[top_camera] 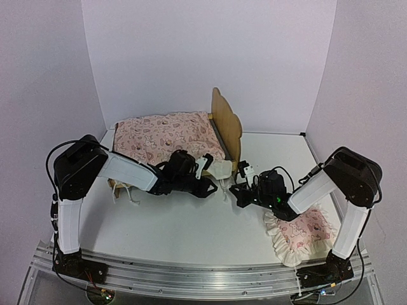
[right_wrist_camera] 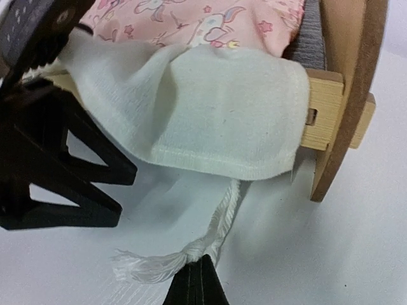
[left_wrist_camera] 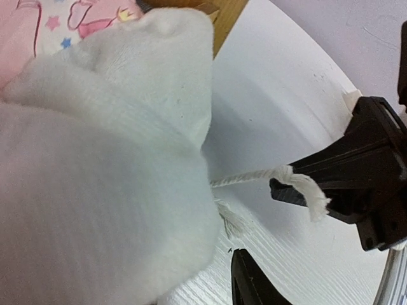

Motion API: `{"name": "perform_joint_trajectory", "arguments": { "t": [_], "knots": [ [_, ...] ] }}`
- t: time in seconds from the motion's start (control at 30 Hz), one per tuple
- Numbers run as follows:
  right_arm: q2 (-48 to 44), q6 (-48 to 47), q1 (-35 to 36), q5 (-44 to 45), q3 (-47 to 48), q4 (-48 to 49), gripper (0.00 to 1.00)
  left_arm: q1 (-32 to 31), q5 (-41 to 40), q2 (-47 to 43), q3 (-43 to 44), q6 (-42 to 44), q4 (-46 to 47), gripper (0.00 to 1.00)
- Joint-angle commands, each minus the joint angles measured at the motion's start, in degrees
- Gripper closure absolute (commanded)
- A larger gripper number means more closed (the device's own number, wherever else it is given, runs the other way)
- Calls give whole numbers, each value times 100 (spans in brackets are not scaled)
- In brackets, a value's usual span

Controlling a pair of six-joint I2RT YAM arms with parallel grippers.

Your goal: Set up the pet bed

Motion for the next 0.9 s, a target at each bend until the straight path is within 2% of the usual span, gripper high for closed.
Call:
{"name": "perform_joint_trajectory", "arguments": {
  "t": [0.0,0.27,0.43,0.7,0.87],
  "knots": [
    [-47,977,3,381,22,142,100,-78,-666,451,24,-666,1111,59],
    [169,1670,-5,366,182,141,100,-149,-1321,1163,394,-655,2311,62],
    [191,1791,-1,322,191,49,100,-277,-1498,1272,464,-294,3074,61],
    [195,1782,-6,262,242,-120,100,-319,-1714,1613,821,-106,2994,58],
    [206,1829,-8,180,267,-130,100,-319,-2023,1908,1229,-61,2581,64]
  ]
}}
